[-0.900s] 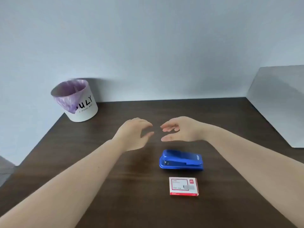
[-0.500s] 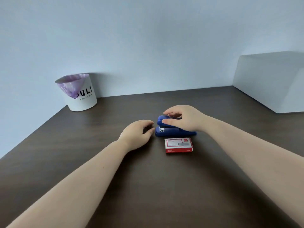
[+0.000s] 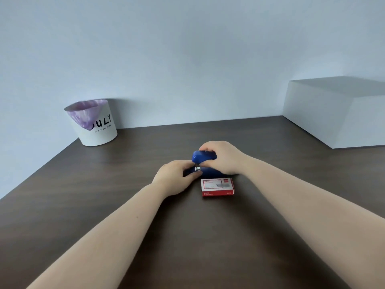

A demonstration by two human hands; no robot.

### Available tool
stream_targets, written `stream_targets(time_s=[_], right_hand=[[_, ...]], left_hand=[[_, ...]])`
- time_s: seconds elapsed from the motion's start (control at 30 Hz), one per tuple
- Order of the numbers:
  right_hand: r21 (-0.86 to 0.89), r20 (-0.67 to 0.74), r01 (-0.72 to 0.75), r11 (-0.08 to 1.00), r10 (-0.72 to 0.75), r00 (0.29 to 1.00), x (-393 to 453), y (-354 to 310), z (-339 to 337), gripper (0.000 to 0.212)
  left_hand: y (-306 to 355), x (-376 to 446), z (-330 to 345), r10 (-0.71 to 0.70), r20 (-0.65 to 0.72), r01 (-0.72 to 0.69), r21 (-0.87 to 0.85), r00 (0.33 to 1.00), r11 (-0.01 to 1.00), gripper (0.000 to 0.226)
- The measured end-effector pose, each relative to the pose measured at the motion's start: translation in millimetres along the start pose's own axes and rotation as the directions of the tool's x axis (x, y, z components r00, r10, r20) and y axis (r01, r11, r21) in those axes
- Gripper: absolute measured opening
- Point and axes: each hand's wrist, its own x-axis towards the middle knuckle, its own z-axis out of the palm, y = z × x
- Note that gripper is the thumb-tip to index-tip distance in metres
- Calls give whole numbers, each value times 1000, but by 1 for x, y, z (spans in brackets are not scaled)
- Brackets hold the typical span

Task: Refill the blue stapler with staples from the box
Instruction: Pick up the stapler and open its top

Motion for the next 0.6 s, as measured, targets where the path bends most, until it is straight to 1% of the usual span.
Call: stream_targets(time_s=[0.03, 0.1, 0.2, 0.27, 0.33, 0.4, 0.47, 0.5, 0.6], right_hand=[[20, -32, 12, 1000, -11, 999, 0, 0, -1, 33], [100, -137, 19, 995, -5, 991, -4, 1, -5, 31], [289, -300, -3, 957, 94, 949, -11, 7, -16, 32], [420, -357, 24, 907, 140, 924, -17, 13, -22, 32], [496, -377, 61, 866, 151, 914, -23, 18, -27, 39], [501, -383, 78, 862, 140, 913, -29, 23, -31, 45], [491, -415, 91, 867, 141, 899, -34, 31, -35, 38], [524, -422, 91, 847, 166, 891, -37, 35, -37, 34], [719, -352, 47, 694, 305, 885, -51, 50, -44, 30]], left_hand=[[-1, 0, 0, 1, -11, -1, -7, 1000, 1000, 17], [-2, 1, 1, -4, -25, 4, -15, 1000, 1000, 18], [-3, 2, 2, -5, -21, 5, -12, 1000, 1000, 22], [-5, 3, 3, -8, -19, 8, 4, 1000, 1000, 30], [-7, 3, 5, -29, -19, 29, 12, 999, 999, 38], [-7, 3, 6, -54, -15, 54, 12, 998, 998, 41], [-7, 3, 6, -63, -9, 63, 9, 998, 998, 43], [-6, 2, 6, -65, -6, 65, 10, 998, 998, 44], [-6, 2, 6, -61, -6, 61, 5, 998, 998, 37]])
